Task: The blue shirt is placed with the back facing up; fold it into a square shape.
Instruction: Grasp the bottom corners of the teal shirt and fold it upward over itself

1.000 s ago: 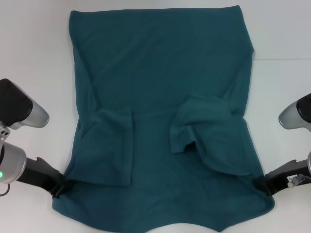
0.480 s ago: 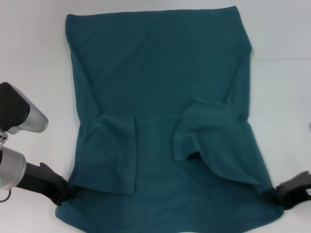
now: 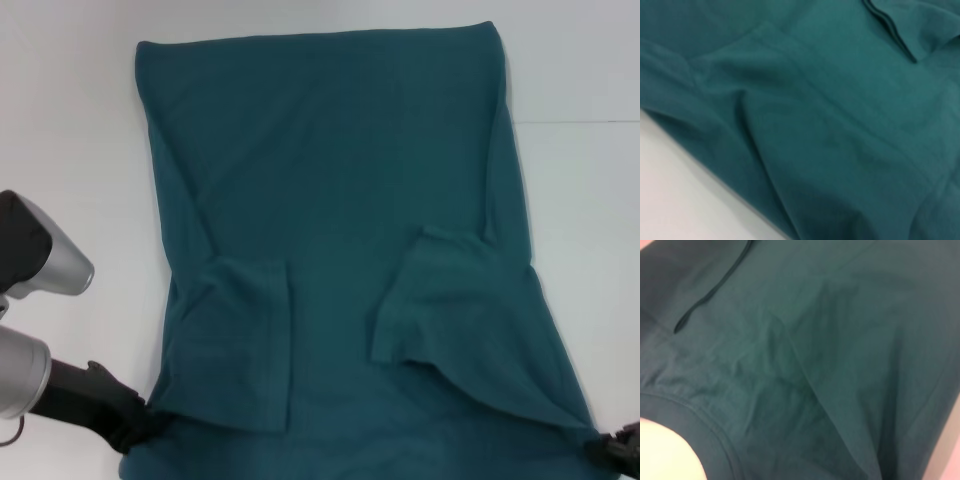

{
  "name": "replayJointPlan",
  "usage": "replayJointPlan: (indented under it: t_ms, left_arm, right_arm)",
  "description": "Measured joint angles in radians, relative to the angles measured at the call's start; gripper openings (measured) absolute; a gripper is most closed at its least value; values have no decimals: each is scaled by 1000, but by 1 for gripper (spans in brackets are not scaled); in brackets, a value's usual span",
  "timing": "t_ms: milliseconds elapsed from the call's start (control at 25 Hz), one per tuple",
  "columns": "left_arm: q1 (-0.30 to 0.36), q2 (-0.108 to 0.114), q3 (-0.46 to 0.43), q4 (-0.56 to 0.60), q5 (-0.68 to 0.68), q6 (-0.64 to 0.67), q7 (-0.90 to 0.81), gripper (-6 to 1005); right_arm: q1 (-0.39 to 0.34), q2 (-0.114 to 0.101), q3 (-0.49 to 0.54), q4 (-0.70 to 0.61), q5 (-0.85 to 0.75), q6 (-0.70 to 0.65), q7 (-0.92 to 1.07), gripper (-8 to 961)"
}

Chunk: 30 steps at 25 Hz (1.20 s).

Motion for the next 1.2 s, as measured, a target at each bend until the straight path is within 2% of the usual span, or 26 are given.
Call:
replayJointPlan:
  t_ms: [560, 720, 1200]
  left_arm:
    - [121, 0, 73, 96, -99, 99, 32, 50]
    - [133, 0, 86, 101, -107, 130, 35, 50]
    - [134, 0, 80, 145, -126, 184, 38, 49]
  right_arm:
    - [-103, 4, 153, -1, 94, -78, -159, 21]
    - [-126, 7, 182, -2, 114, -95, -185, 20]
    - [-118, 6, 212, -23, 138, -106, -186, 20]
